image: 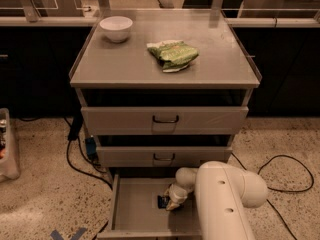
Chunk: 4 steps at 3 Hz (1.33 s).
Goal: Pick rxbar blueberry from bottom drawer and place on counter
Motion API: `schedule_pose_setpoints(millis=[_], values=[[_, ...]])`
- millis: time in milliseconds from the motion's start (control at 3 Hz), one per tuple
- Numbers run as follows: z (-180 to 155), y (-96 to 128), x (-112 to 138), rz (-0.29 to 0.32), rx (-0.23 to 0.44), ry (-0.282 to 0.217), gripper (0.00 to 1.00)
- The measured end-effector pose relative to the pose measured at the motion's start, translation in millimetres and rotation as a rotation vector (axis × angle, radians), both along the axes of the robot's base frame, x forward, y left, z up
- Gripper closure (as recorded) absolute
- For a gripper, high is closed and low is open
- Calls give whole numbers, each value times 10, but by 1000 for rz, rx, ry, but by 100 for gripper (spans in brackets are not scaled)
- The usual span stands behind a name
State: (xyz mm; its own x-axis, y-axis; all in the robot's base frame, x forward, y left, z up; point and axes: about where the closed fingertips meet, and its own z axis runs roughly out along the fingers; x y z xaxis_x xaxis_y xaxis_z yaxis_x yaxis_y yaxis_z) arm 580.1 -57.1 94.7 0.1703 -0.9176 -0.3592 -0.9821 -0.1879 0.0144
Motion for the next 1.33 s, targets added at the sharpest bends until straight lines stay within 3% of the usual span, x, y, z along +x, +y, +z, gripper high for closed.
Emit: schedule_pose_setpoints(millis=[333, 667, 1333], values=[[0, 0, 0, 0, 0, 0, 89], [-1, 0, -1, 0, 0, 0, 100], [33, 0, -1, 0, 0, 0, 100]])
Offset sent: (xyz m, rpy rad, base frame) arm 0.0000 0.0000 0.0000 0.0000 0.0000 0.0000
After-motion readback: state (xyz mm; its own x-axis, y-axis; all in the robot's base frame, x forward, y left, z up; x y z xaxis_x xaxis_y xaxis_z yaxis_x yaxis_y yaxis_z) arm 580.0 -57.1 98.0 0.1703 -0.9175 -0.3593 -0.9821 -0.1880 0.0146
